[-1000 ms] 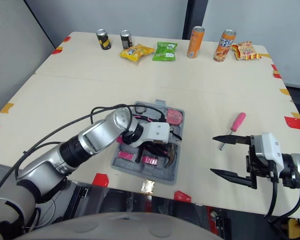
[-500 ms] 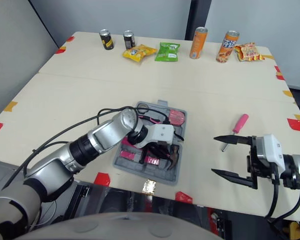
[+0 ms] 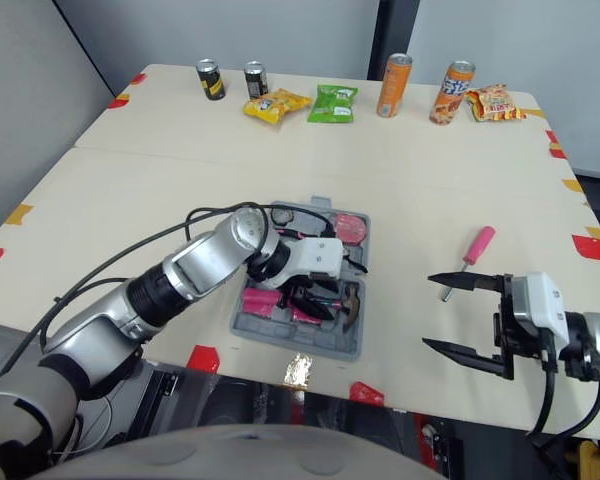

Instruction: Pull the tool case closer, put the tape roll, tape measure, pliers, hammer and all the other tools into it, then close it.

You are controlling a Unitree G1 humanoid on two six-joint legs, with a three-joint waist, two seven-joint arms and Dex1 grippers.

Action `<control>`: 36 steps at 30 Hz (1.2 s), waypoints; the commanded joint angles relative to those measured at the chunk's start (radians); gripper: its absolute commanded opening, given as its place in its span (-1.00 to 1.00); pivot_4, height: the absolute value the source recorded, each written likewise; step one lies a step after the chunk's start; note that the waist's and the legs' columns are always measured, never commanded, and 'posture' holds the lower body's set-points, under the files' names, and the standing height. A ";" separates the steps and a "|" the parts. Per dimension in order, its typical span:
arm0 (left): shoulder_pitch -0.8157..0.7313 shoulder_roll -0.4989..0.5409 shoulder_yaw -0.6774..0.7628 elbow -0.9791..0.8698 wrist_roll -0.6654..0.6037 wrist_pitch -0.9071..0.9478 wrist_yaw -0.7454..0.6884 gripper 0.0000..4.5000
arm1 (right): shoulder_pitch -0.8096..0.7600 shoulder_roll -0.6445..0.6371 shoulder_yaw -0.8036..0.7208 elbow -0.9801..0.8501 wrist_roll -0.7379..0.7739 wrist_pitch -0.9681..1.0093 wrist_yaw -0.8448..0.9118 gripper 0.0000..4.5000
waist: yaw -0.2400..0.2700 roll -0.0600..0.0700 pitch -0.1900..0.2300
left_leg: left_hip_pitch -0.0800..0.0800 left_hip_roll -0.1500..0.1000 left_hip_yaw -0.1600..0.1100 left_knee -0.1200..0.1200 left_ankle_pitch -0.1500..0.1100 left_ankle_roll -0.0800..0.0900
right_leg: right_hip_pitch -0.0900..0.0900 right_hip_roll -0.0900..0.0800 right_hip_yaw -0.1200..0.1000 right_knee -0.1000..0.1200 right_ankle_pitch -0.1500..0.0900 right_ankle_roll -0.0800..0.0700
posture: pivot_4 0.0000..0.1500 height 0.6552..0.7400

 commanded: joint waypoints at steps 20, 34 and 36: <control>0.237 0.017 0.265 0.175 -0.116 -0.514 -0.009 -0.14 | -0.016 0.018 0.002 -0.002 0.014 -0.016 -0.010 1.00 | 0.001 0.001 -0.001 | -0.001 0.000 0.000 0.000 0.000 0.000 | 0.000 -0.001 -0.001 0.000 0.000 0.000 | 1.00 1.00; 0.279 0.052 0.283 0.315 -0.088 -0.686 -0.071 -0.97 | -0.036 0.018 0.014 -0.009 0.012 -0.006 -0.028 1.00 | -0.013 0.001 -0.001 | 0.000 0.001 -0.001 0.000 0.000 0.001 | -0.001 -0.003 -0.001 0.001 0.000 0.000 | 1.00 1.00; 0.276 0.064 0.278 0.318 -0.076 -0.679 -0.079 -0.97 | -0.038 0.018 0.016 -0.010 0.012 -0.004 -0.031 1.00 | -0.015 0.001 -0.001 | 0.000 0.001 0.000 0.000 0.000 0.001 | -0.001 -0.003 -0.001 0.002 0.000 0.000 | 1.00 1.00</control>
